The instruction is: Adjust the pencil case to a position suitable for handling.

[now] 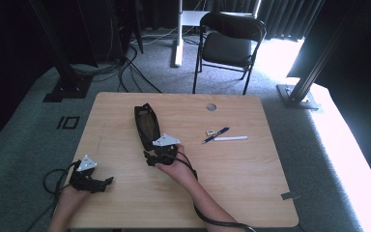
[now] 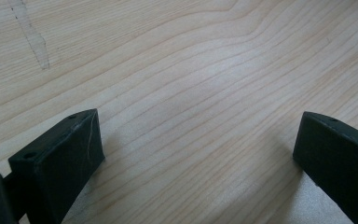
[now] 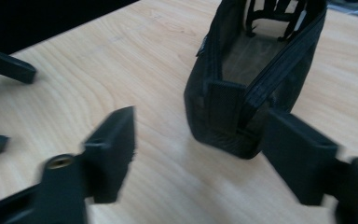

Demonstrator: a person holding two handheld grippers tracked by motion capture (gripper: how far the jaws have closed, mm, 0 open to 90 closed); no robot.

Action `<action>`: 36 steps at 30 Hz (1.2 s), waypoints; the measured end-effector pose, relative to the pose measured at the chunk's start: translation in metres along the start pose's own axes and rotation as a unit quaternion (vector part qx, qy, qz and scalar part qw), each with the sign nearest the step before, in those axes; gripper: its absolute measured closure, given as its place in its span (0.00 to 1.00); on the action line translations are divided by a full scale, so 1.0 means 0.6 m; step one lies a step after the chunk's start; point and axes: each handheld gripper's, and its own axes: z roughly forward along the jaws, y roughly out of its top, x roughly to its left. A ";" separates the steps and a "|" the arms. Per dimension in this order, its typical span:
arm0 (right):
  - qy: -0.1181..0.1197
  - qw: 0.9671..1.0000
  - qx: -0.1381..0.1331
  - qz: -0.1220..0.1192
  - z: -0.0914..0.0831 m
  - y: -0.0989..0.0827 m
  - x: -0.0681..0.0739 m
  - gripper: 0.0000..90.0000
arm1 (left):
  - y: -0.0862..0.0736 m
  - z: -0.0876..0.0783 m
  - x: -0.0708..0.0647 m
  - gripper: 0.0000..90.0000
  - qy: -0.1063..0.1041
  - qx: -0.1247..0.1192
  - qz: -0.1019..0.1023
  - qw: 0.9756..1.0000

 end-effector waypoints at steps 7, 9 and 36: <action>-0.013 1.000 0.020 -0.009 0.014 0.001 -0.004 0.51 | 0.000 0.000 0.000 0.02 0.000 0.000 0.000 1.000; -0.017 1.000 0.017 -0.002 0.017 0.001 -0.006 0.58 | 0.000 0.000 0.000 0.02 0.000 0.000 0.000 1.000; 0.000 0.999 0.050 -0.010 -0.051 -0.024 -0.053 0.84 | 0.000 0.000 0.000 0.02 0.002 0.000 -0.003 1.000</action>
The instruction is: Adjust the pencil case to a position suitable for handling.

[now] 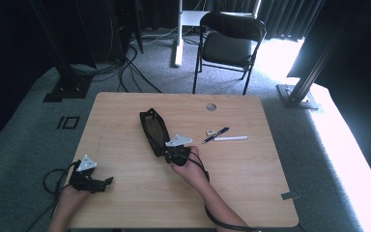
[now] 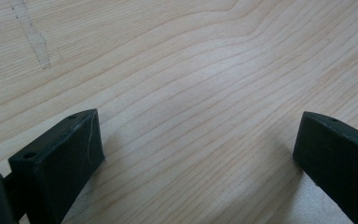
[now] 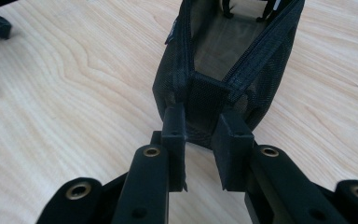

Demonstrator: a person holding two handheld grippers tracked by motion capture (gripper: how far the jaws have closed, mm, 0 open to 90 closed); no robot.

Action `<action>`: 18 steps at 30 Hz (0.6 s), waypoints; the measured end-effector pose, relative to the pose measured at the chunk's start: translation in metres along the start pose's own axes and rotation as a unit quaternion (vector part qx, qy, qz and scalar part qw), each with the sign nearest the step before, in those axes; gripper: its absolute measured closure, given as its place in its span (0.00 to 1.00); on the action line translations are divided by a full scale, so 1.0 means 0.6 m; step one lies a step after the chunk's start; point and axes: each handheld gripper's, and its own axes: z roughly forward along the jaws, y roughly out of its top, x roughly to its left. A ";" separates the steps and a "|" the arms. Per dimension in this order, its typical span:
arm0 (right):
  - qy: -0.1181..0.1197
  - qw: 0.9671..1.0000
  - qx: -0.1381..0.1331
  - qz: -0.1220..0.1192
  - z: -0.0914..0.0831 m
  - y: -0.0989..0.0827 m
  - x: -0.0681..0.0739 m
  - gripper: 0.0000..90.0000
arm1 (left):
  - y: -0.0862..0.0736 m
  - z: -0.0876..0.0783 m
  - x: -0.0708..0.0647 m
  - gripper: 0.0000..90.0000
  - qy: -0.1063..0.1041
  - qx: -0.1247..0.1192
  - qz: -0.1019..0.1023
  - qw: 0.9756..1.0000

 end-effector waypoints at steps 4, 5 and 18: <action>0.005 1.000 0.000 -0.004 -0.013 -0.005 -0.007 0.84 | 0.000 0.000 0.000 0.02 0.001 0.000 -0.001 1.000; 0.007 1.000 -0.003 0.002 -0.018 -0.006 -0.009 0.84 | 0.000 0.000 0.000 0.02 0.002 0.000 -0.001 1.000; 0.017 1.000 0.014 0.010 -0.042 -0.035 -0.024 0.97 | 0.000 0.000 0.000 0.02 0.002 0.000 -0.002 1.000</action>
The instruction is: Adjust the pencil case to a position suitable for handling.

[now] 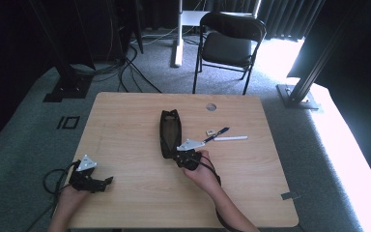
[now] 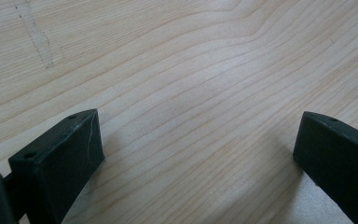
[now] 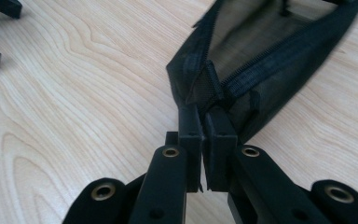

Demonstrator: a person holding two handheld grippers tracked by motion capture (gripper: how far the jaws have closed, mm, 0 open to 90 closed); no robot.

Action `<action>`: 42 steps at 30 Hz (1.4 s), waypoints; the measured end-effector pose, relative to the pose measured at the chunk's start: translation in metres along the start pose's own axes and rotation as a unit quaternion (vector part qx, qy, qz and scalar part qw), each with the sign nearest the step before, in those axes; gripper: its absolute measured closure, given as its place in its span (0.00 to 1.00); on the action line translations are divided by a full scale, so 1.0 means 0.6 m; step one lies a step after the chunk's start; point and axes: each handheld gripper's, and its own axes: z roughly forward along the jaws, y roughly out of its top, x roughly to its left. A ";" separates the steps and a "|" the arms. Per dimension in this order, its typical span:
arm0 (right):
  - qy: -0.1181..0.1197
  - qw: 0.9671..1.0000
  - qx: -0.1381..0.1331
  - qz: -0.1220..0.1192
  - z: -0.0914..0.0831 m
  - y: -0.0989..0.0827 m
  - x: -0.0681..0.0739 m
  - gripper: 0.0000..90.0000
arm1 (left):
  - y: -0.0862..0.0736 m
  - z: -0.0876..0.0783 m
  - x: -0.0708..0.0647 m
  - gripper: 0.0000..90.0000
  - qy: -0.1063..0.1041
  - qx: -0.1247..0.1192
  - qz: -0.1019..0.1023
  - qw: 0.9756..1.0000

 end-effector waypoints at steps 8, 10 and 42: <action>0.010 1.000 0.006 -0.001 -0.023 -0.007 -0.005 0.98 | 0.000 0.000 0.000 0.02 0.001 0.000 -0.002 1.000; 0.016 1.000 0.009 -0.002 -0.029 -0.011 -0.006 0.98 | 0.000 0.000 0.000 0.02 0.002 0.000 -0.002 1.000; -0.040 0.996 -0.001 0.081 -0.157 -0.107 -0.036 0.63 | 0.000 0.000 0.000 0.02 0.002 0.000 -0.004 1.000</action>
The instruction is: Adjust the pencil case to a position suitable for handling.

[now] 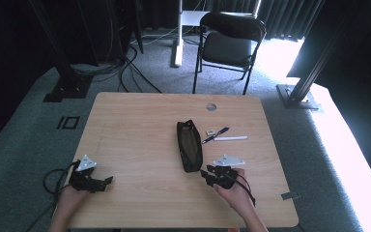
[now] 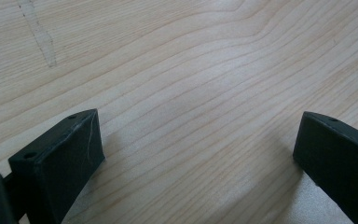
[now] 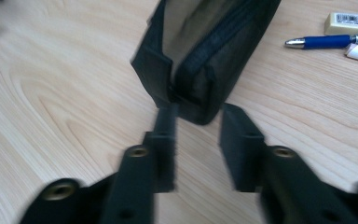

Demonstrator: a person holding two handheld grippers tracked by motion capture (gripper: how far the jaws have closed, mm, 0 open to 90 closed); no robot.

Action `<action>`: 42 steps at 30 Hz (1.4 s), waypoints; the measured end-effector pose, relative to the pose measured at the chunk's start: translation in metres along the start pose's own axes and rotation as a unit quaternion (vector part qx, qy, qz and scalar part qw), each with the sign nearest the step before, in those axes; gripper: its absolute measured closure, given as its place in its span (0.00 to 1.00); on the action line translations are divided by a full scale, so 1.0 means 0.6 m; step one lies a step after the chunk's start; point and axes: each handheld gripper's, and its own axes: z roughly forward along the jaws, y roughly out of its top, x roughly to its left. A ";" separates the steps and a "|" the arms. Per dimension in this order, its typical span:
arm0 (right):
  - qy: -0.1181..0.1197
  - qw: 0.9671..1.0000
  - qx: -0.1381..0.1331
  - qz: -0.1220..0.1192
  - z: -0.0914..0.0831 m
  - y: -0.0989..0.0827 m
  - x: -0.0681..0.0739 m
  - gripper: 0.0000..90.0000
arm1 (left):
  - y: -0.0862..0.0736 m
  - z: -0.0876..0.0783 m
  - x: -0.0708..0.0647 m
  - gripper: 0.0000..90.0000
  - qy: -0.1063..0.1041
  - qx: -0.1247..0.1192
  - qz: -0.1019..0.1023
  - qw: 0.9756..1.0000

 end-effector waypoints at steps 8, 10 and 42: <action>-0.020 0.999 -0.023 -0.012 0.035 0.002 0.042 0.46 | 0.000 0.000 0.000 0.02 0.000 0.000 0.000 1.000; -0.032 0.999 -0.029 -0.016 0.041 0.005 0.047 0.44 | 0.000 0.000 0.000 0.02 0.000 0.000 0.000 1.000; -0.062 0.998 0.004 0.015 -0.073 -0.042 -0.095 0.74 | 0.000 0.000 0.001 0.02 0.003 0.000 -0.003 1.000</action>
